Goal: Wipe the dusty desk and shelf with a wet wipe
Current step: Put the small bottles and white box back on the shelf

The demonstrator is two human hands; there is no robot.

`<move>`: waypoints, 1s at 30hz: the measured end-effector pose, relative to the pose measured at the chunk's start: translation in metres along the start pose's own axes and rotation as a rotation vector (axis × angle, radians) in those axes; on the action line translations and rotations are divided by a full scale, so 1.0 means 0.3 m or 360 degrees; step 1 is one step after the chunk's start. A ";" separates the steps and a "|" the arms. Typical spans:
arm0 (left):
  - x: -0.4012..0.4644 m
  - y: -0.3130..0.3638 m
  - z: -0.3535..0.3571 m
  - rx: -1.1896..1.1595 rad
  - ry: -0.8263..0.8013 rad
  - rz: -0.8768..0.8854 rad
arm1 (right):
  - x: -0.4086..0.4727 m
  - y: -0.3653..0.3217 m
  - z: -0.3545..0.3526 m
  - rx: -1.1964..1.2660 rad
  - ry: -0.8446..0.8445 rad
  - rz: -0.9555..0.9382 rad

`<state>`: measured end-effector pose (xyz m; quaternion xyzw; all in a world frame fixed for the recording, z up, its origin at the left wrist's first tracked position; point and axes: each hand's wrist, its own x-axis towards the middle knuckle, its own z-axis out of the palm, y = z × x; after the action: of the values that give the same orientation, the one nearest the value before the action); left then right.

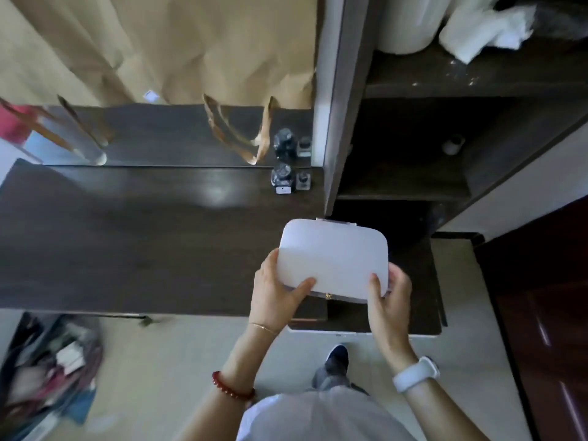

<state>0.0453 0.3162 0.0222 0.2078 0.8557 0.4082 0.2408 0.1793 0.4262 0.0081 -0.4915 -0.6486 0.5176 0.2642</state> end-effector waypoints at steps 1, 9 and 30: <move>-0.013 -0.046 -0.050 -0.0007 0.0033 -0.0022 | -0.035 -0.008 0.047 -0.0015 -0.0047 -0.0008; -0.142 -0.476 -0.543 -0.0138 0.0226 -0.0265 | -0.396 -0.052 0.569 -0.0143 -0.0271 0.0009; 0.330 -0.631 -0.953 -0.0203 0.0164 -0.0343 | -0.257 -0.301 1.159 -0.0228 -0.0332 -0.0024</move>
<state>-0.2302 0.0900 0.0043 0.0779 0.8565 0.4437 0.2518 -0.1206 0.2144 -0.0078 -0.4475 -0.7116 0.5163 0.1635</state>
